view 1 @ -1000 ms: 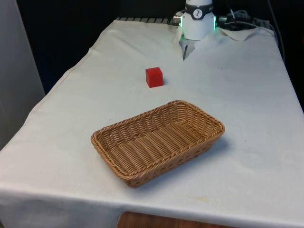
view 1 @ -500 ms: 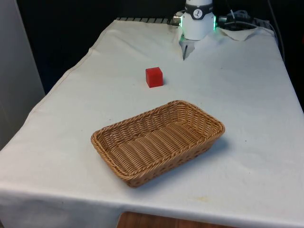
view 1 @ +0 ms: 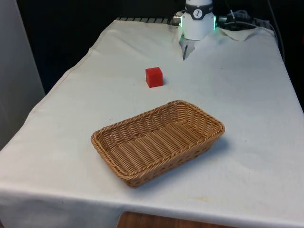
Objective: Pick up the cube and place it into the basket.
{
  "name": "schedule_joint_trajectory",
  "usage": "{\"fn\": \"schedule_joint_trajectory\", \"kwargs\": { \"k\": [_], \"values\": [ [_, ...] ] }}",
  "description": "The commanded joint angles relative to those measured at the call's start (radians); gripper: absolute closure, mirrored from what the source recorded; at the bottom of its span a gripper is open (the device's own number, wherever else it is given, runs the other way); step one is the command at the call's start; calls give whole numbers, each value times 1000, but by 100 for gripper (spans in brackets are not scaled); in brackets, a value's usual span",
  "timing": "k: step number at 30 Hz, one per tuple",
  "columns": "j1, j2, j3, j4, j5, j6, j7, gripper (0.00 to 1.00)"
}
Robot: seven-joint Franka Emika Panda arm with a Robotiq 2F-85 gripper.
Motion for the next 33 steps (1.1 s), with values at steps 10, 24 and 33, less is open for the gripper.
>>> {"fn": "schedule_joint_trajectory", "kwargs": {
  "k": [10, 24, 33],
  "values": [
    [-1, -10, 4, -29, -45, 9, -41, 0],
    [-1, -11, 13, -53, -140, 10, -54, 0],
    [-2, -19, 12, -83, -159, 37, -77, 0]
  ]
}}
